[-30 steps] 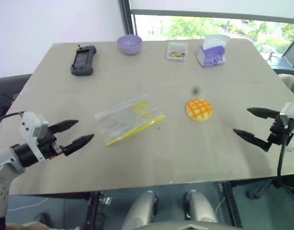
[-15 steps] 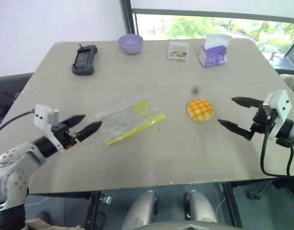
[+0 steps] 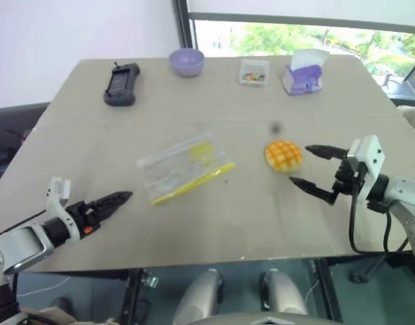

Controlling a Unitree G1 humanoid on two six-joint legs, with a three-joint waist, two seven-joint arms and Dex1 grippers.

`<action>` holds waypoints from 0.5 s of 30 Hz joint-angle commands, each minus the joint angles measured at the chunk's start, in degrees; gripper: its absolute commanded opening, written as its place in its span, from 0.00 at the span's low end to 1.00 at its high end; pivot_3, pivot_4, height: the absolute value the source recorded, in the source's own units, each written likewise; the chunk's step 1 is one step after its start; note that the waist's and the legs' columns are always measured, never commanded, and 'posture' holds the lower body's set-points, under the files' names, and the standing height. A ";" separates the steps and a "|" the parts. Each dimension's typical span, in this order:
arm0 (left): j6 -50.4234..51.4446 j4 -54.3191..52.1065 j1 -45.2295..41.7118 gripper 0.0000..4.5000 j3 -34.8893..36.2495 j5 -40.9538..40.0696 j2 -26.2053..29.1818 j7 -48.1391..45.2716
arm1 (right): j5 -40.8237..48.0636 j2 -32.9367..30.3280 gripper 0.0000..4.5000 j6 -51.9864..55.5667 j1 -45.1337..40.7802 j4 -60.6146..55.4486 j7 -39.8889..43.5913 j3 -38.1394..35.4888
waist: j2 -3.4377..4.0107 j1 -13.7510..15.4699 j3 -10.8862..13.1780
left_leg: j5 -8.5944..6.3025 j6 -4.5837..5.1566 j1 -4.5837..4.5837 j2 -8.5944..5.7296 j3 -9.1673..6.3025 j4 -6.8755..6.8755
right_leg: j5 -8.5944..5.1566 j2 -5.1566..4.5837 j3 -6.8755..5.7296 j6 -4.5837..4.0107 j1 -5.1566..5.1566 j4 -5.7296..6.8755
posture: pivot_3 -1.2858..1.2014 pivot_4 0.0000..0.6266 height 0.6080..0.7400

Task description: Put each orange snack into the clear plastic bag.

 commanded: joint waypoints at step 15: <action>6.95 21.58 -21.96 0.99 -7.61 5.16 -5.03 10.43 | -1.19 1.61 1.00 0.23 2.56 -6.25 -4.55 0.85 | 0.04 0.16 -0.08 | 0.04 -0.06 0.20 -0.14 -0.02 0.03 | 0.00 -0.05 0.02 0.01 0.16 0.14 | 0.52 0.24 1.00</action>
